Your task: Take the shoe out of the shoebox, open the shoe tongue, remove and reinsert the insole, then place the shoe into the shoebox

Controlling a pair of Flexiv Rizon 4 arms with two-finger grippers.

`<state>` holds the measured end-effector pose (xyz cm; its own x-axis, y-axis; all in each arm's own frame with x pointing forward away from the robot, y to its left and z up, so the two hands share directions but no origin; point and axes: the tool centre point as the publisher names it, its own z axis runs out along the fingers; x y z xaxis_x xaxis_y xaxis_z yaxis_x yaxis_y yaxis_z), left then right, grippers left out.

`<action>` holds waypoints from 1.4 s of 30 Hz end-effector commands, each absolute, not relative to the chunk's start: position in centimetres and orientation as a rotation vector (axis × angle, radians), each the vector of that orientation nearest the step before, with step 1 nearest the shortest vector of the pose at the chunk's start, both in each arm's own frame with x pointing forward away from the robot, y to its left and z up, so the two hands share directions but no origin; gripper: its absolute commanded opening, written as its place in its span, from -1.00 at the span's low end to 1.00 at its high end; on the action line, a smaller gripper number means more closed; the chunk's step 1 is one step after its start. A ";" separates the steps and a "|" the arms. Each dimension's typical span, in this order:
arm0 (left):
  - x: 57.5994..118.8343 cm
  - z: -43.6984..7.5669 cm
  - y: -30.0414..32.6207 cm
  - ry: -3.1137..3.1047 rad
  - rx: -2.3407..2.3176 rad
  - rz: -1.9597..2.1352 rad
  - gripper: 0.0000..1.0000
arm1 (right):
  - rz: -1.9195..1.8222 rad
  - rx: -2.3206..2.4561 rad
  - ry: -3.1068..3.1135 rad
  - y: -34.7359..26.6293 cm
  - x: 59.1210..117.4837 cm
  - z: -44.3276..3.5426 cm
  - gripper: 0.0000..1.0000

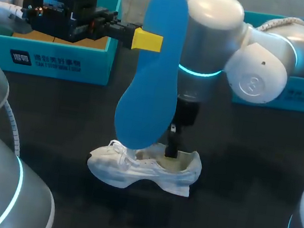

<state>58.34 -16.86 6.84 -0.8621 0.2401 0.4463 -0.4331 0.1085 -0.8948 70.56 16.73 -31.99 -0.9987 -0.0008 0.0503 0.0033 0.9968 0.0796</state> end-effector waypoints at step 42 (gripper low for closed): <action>58.3 6.8 -16.9 -1.902 0.186 1.805 -1.00 | -0.176 0.062 -3.026 18.2 72.1 -39.8 -0.44</action>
<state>58.34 -16.86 6.84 -0.8621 0.2400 0.4463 -0.4331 0.1085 -0.8948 72.03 17.81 -39.29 -0.9931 -0.0495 0.1065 -0.0364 0.9918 0.1222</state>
